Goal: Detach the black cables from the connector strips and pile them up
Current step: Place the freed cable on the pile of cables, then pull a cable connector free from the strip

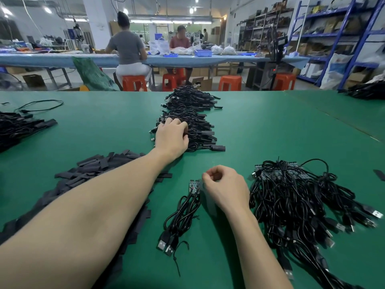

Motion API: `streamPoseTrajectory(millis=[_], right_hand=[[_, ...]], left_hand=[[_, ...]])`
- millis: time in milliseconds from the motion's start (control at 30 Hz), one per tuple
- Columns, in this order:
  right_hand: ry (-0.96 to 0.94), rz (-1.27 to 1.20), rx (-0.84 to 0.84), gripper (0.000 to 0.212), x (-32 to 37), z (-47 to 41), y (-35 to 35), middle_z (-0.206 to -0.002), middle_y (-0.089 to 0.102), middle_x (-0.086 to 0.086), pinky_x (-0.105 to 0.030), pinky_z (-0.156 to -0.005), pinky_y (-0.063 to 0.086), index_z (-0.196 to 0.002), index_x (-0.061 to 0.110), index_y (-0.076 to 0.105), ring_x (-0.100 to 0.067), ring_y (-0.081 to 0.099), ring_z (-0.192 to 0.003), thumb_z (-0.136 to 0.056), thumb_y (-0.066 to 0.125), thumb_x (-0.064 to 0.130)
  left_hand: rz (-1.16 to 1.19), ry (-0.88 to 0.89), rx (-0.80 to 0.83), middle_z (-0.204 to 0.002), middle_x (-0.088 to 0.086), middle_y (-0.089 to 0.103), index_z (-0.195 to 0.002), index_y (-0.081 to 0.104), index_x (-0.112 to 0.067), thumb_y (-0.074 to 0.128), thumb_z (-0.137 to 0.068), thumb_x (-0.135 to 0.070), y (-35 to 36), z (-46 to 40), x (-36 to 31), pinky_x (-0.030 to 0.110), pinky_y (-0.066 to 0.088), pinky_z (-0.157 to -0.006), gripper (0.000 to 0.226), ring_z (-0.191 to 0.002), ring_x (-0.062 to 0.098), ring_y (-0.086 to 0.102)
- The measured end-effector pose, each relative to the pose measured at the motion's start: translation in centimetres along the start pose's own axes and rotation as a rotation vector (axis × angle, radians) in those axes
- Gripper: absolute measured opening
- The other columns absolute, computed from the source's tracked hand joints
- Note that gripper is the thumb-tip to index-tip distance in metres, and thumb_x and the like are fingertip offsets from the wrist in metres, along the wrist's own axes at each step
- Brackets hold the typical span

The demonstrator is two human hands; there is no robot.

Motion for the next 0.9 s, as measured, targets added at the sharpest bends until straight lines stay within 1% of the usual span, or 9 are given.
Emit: streamPoseTrajectory(millis=[133, 267, 333, 433, 467, 533, 667, 767, 900], right_hand=[[-0.009, -0.001, -0.003, 0.015, 0.1, 0.1, -0.1, -0.079, 0.066, 0.022, -0.025, -0.071, 0.043, -0.087, 0.031, 0.069, -0.011, 0.065, -0.086, -0.087, 0.062, 0.045], [-0.010, 0.017, 0.012, 0.015, 0.2, 0.1, -0.1, -0.077, 0.065, 0.023, -0.025, -0.071, 0.041, -0.086, 0.033, 0.069, -0.011, 0.064, -0.086, -0.088, 0.061, 0.045], [-0.011, 0.037, 0.017, 0.014, 0.4, 0.2, -0.3, -0.078, 0.065, 0.021, -0.025, -0.072, 0.041, -0.085, 0.034, 0.069, -0.014, 0.065, -0.088, -0.088, 0.061, 0.045], [-0.026, 0.090, 0.038, 0.014, 0.8, 0.5, -0.4, -0.082, 0.066, 0.018, -0.025, -0.073, 0.039, -0.084, 0.036, 0.068, -0.017, 0.067, -0.096, -0.088, 0.061, 0.048], [-0.035, 0.122, 0.057, 0.017, 1.0, 0.6, -0.3, -0.083, 0.066, 0.017, -0.026, -0.073, 0.039, -0.085, 0.036, 0.068, -0.018, 0.067, -0.098, -0.088, 0.061, 0.051], [-0.049, 0.195, 0.097, 0.024, 1.3, 0.7, -0.2, -0.089, 0.069, 0.015, -0.028, -0.075, 0.041, -0.088, 0.035, 0.069, -0.020, 0.067, -0.101, -0.086, 0.059, 0.057], [-0.017, 0.279, 0.190, 0.029, 1.1, 0.7, 0.2, -0.106, 0.074, 0.011, -0.029, -0.079, 0.047, -0.096, 0.038, 0.071, -0.019, 0.067, -0.105, -0.082, 0.060, 0.061], [0.023, 0.242, 0.251, 0.025, 1.0, 0.9, 0.4, -0.109, 0.073, 0.009, -0.029, -0.081, 0.049, -0.094, 0.038, 0.070, -0.019, 0.066, -0.105, -0.082, 0.062, 0.058], [0.037, 0.219, 0.264, 0.020, 1.0, 0.9, 0.2, -0.103, 0.074, 0.007, -0.030, -0.084, 0.052, -0.086, 0.034, 0.072, -0.019, 0.067, -0.102, -0.080, 0.065, 0.052]], left_hand=[[0.156, -0.076, -0.047, -0.106, 0.001, 0.065, -0.104, 0.063, -0.018, 0.060, -0.090, -0.023, -1.0, 0.7, 0.5, 0.039, 0.043, -0.090, 0.015, -0.108, 0.026, 0.051], [0.508, -0.296, -0.093, -0.095, -0.002, 0.067, -0.098, 0.064, -0.018, 0.063, -0.089, -0.020, -2.1, 2.4, 0.8, 0.033, 0.050, -0.084, 0.010, -0.093, 0.019, 0.059], [0.646, -0.399, -0.017, -0.086, -0.008, 0.067, -0.093, 0.065, -0.019, 0.066, -0.088, -0.021, -1.6, 3.9, 0.2, 0.030, 0.051, -0.084, 0.006, -0.085, 0.013, 0.062], [0.748, -0.445, 0.170, -0.081, -0.014, 0.067, -0.091, 0.069, -0.020, 0.070, -0.086, -0.026, -0.4, 7.1, -1.5, 0.022, 0.050, -0.080, 0.007, -0.079, 0.005, 0.062], [0.758, -0.449, 0.216, -0.081, -0.014, 0.068, -0.090, 0.070, -0.022, 0.071, -0.086, -0.028, -0.3, 8.3, -1.9, 0.020, 0.048, -0.077, 0.008, -0.079, 0.003, 0.062], [0.711, -0.472, 0.270, -0.082, -0.015, 0.069, -0.088, 0.067, -0.026, 0.069, -0.085, -0.034, -0.3, 10.7, -2.1, 0.023, 0.047, -0.077, 0.009, -0.081, 0.002, 0.063], [0.428, -0.456, 0.286, -0.085, -0.013, 0.068, -0.089, 0.059, -0.030, 0.063, -0.087, -0.042, -2.0, 13.2, -2.0, 0.030, 0.046, -0.072, 0.013, -0.085, 0.013, 0.063], [0.350, -0.423, 0.320, -0.092, -0.004, 0.065, -0.092, 0.059, -0.026, 0.061, -0.089, -0.041, -2.8, 13.1, -2.4, 0.031, 0.046, -0.071, 0.015, -0.088, 0.023, 0.064], [0.405, -0.454, 0.405, -0.097, 0.000, 0.067, -0.085, 0.061, -0.027, 0.061, -0.089, -0.033, -2.0, 13.1, -2.7, 0.028, 0.046, -0.071, 0.007, -0.089, 0.022, 0.065]])
Point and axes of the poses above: each hand's wrist, its own z-axis away from the middle knuckle, its own y-axis out of the palm, x = y × z, the point moved 9 cm from there along -z, towards the middle knuckle
